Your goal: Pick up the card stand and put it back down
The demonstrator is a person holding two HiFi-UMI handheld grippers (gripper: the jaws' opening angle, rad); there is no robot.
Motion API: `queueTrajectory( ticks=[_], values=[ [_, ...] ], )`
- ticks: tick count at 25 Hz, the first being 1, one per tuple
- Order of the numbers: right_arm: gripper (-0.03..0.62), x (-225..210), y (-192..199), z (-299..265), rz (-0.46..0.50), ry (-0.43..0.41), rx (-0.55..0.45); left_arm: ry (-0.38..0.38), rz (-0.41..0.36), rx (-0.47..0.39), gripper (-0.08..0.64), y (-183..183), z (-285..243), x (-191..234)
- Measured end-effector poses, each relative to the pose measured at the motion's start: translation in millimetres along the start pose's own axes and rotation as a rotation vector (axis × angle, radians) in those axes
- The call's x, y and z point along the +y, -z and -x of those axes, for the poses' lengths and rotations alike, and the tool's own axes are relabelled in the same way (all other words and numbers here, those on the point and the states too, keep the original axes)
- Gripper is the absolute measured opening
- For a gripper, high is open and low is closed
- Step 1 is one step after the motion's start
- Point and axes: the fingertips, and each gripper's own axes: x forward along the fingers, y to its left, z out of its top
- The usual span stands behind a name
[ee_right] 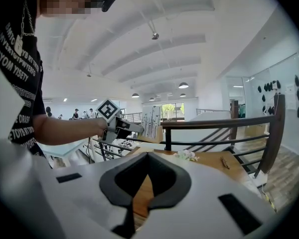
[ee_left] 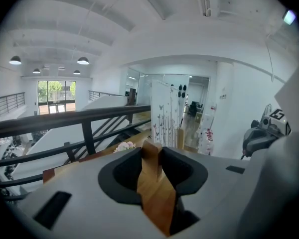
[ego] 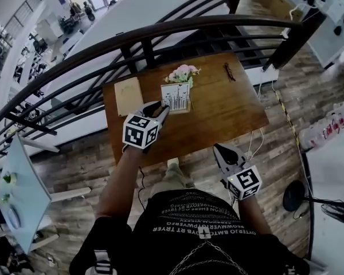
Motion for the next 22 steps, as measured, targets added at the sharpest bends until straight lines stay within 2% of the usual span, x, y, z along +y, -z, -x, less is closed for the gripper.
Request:
queueTrajectory(
  ticks=[10, 22],
  values=[
    [0.014, 13.9, -1.6, 1.0, 0.005, -0.019, -0.011, -0.015, 0.033, -0.060, 0.143, -37.2, 28.6, 9.7],
    [0.014, 22.2, 3.1, 6.1, 0.013, -0.025, -0.015, -0.029, 0.026, -0.122, 0.143, -66.6, 58.7, 14.0]
  ],
)
